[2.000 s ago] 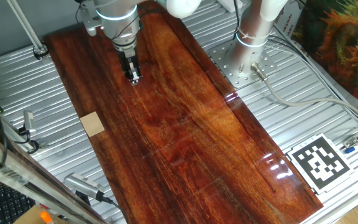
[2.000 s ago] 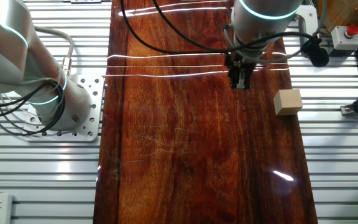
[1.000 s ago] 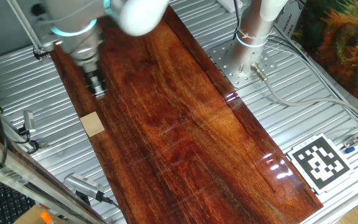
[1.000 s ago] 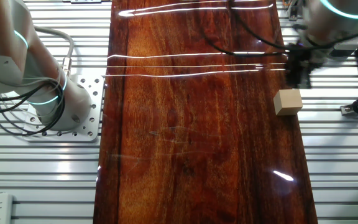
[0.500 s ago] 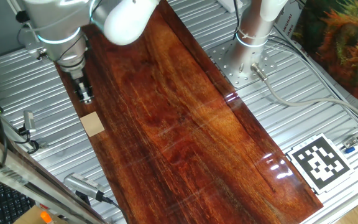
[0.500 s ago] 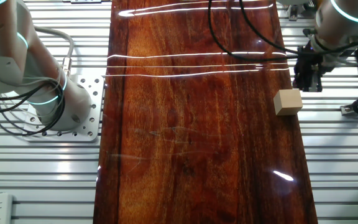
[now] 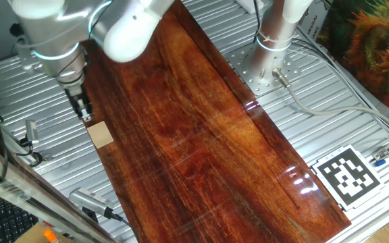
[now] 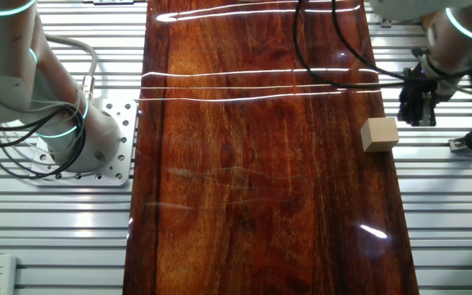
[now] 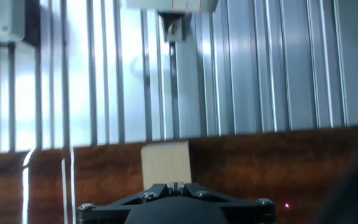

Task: Use the gripper to push the small block from left to right

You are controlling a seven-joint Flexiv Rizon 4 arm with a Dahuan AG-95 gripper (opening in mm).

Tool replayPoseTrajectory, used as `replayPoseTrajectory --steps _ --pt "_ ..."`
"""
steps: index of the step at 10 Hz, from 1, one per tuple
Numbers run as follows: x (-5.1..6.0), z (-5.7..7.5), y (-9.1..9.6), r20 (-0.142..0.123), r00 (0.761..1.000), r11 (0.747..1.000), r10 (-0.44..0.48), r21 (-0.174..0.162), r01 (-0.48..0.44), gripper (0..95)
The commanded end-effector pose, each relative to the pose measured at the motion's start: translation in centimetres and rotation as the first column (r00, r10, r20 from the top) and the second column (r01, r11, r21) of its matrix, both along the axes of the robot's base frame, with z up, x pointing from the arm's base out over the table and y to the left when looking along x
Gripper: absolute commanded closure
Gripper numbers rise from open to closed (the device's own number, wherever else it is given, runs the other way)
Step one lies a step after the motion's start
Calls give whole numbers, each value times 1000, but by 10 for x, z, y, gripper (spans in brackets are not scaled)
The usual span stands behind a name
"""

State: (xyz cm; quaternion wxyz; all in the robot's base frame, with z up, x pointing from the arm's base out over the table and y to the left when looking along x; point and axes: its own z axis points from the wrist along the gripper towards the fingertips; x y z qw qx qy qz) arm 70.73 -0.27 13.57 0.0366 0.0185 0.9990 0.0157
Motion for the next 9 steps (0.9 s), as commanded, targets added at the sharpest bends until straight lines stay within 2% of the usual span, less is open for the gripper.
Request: replayPoseTrajectory --steps 1,2,3,9 --pt "18 -8 3 -3 1000 1000 -1 -3 1 950" --pt "26 -16 3 8 1000 1000 0 -3 0 950" --pt "28 -24 2 15 1000 1000 2 -2 -1 950" --pt "30 -37 -1 10 1000 1000 -6 -1 6 950"
